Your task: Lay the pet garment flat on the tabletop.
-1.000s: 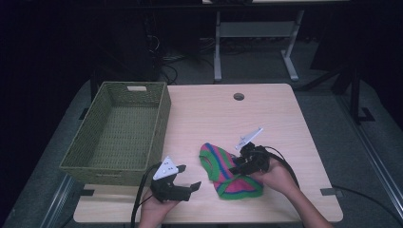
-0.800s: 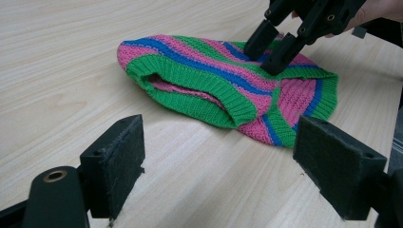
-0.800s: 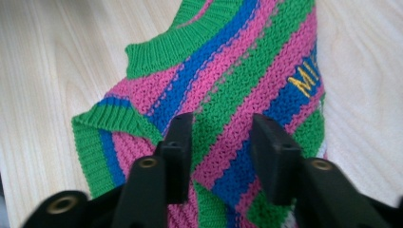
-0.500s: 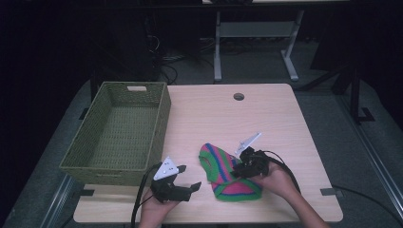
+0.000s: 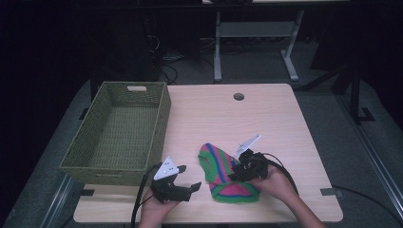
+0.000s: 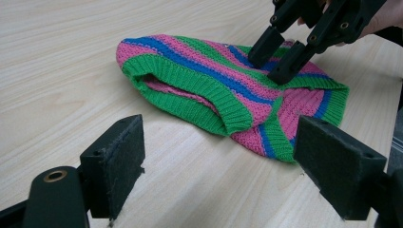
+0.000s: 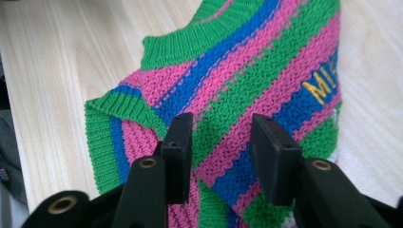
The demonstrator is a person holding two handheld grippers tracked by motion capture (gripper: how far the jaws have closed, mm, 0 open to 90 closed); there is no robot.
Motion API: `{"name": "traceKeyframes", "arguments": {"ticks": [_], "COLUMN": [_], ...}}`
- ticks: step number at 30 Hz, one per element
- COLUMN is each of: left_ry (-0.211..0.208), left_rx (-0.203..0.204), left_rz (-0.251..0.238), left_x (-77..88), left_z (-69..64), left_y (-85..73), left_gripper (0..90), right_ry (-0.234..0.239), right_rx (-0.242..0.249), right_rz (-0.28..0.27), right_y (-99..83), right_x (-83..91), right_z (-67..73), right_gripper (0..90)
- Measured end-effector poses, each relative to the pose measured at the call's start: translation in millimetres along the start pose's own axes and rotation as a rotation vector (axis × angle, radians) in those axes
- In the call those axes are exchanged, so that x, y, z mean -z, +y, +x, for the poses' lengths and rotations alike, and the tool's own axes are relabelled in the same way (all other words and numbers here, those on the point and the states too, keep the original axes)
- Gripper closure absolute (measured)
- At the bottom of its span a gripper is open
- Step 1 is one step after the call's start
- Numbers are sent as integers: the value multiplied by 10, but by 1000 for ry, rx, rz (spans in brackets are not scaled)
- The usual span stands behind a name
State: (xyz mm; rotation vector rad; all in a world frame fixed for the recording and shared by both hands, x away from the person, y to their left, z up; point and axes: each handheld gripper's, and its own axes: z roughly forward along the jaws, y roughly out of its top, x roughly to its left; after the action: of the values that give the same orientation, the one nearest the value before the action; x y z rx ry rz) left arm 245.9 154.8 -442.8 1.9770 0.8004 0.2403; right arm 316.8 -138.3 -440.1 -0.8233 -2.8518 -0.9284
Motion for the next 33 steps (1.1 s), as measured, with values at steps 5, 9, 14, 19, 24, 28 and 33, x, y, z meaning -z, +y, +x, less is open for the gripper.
{"name": "traceKeyframes", "arguments": {"ticks": [5,9,14,19,24,28,33], "left_ry": [-2,-2,-2,-3,-4,-6,-7], "left_rx": [1,1,2,1,2,0,3], "left_rz": [1,0,2,3,5,5,5], "left_x": [1,2,0,-1,0,-2,-2], "left_z": [2,2,2,3,8,4,7], "left_y": [1,2,2,3,3,3,3], "left_gripper": [173,173,173,173,173,173,173], "right_ry": [-9,-8,13,30,43,43,36], "right_rx": [46,74,128,157,170,168,174], "right_rz": [-20,-25,-9,-2,18,36,68], "right_y": [56,89,109,145,158,165,159], "right_x": [56,71,24,-38,-81,-128,-201], "right_z": [61,102,161,204,235,254,245], "right_gripper": [587,589,591,596,599,603,614]}}
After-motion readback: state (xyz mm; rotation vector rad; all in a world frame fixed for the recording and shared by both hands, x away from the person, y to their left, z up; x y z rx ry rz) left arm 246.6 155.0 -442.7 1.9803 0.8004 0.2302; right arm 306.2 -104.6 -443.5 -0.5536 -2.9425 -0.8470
